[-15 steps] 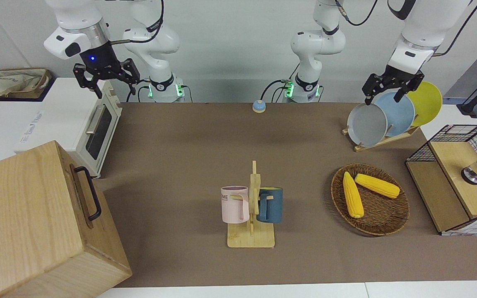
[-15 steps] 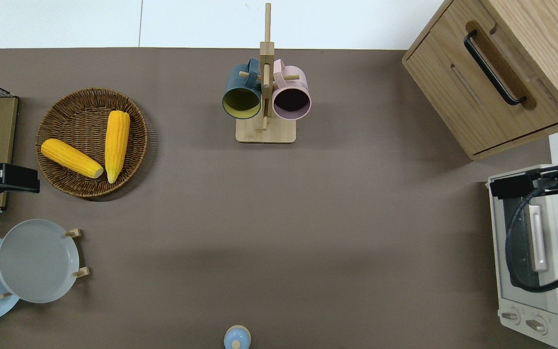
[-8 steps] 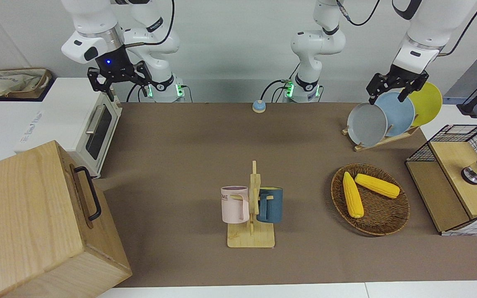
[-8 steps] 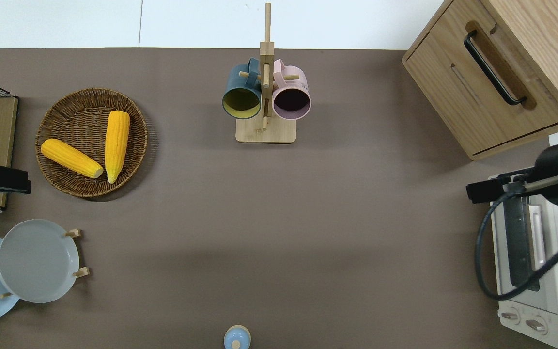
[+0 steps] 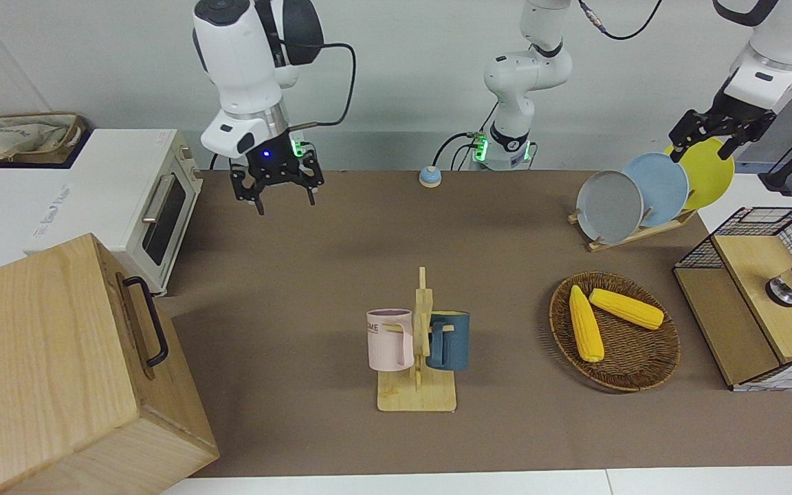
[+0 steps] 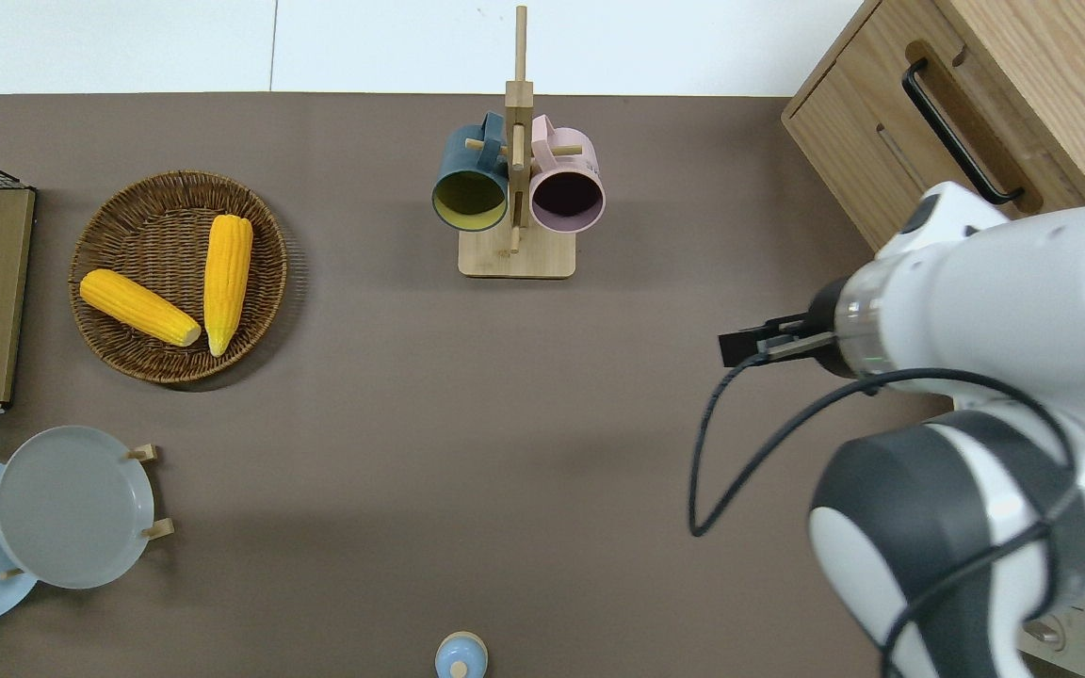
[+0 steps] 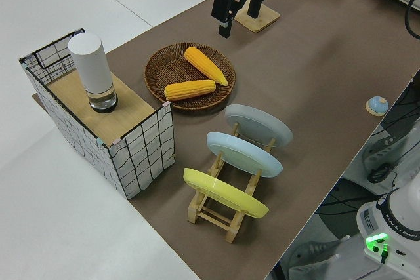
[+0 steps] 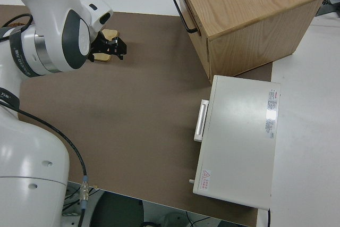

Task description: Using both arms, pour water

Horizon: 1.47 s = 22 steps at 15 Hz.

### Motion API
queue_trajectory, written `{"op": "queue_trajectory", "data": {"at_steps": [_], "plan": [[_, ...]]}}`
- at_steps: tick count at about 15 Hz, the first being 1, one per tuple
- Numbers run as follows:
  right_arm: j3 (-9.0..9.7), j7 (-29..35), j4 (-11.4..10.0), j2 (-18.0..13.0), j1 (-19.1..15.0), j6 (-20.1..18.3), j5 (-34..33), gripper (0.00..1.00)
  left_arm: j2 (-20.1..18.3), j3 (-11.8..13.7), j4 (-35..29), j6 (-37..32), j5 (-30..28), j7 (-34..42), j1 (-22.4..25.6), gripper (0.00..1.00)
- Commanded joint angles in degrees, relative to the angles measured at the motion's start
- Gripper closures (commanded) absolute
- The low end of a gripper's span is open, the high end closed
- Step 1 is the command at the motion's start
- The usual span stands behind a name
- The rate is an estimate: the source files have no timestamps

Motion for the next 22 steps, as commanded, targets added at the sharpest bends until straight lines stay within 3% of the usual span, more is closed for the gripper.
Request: {"op": "queue_trajectory", "data": {"at_steps": [1, 5, 7, 10, 14, 18, 22], "plan": [[4.18, 3.88, -5.56, 3.17, -1.03, 13.05, 0.88, 0.009, 1.12, -0.28, 0.60, 0.82, -1.33, 7.05, 5.21, 0.00], [4.36, 3.80, -5.57, 8.45, 0.55, 22.47, -3.14, 0.009, 1.65, -0.19, 0.60, 5.12, -4.23, 12.33, 10.83, 0.00], [4.62, 3.97, -4.87, 10.29, 0.99, 23.62, -6.49, 0.009, 2.35, -0.02, 0.60, 7.66, -4.50, 14.35, 12.42, 0.00], [5.42, 4.41, -3.64, 13.63, 2.13, 28.89, -8.60, 0.011, 4.02, -0.02, 0.51, 12.85, -6.42, 16.99, 15.67, 0.00], [5.42, 4.67, -1.80, 16.10, 2.67, 32.49, -16.24, 0.011, 6.48, -0.02, 0.33, 19.97, -12.83, 20.77, 19.01, 0.00], [5.42, 4.76, -0.30, 18.38, 3.63, 36.10, -17.67, 0.011, 8.77, -0.02, -0.10, 28.14, -20.21, 24.02, 20.86, 0.00], [5.15, 4.67, 5.76, 21.99, 4.78, 36.11, -20.13, 0.015, 11.23, -0.11, -0.80, 35.34, -28.21, 27.80, 21.48, 0.00]]}}
